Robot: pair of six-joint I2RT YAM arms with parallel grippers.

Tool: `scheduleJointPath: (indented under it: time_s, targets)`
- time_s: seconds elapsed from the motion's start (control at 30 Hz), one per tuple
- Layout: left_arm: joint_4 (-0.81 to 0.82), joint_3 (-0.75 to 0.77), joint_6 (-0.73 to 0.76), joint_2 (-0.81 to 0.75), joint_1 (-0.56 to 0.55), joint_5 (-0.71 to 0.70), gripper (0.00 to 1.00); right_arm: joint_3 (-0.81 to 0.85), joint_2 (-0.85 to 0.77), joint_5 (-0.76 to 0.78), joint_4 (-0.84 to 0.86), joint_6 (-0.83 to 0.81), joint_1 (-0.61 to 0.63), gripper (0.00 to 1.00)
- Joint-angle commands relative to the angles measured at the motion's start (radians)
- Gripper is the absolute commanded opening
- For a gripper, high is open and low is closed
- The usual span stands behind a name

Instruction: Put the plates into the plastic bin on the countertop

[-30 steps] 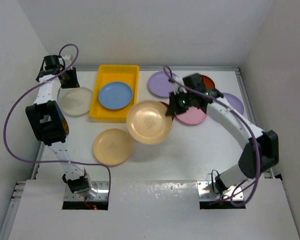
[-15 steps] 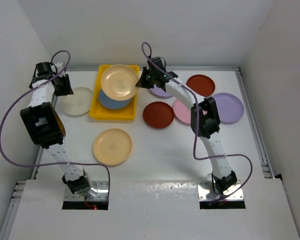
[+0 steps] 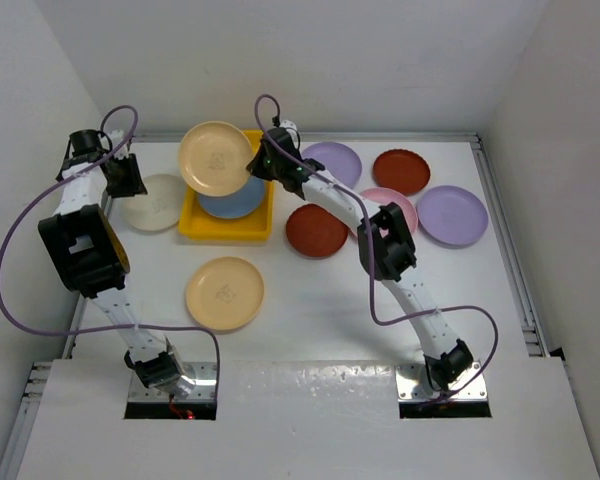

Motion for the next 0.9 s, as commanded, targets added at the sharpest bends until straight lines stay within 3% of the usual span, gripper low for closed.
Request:
scheduleJointPath:
  time_s: [0.0, 0.5, 0.57, 0.67, 0.87]
  targets:
    - [0.013, -0.012, -0.003, -0.062, 0.006, 0.020, 0.41, 0.042, 0.031, 0.061, 0.060, 0.026, 0.008, 0.00]
    - [0.013, -0.069, 0.033, -0.100, 0.006, 0.020, 0.42, 0.012, 0.062, 0.095, 0.005, -0.060, 0.025, 0.00]
    - [0.013, -0.069, 0.033, -0.100, 0.006, 0.020, 0.42, -0.004, 0.056, 0.097, 0.011, -0.082, 0.029, 0.05]
    - [0.013, -0.069, 0.033, -0.100, 0.006, 0.020, 0.42, -0.005, 0.056, 0.106, 0.012, -0.115, 0.032, 0.24]
    - [0.013, -0.069, 0.044, -0.100, 0.006, 0.002, 0.53, -0.015, 0.027, 0.103, 0.043, -0.146, 0.037, 0.30]
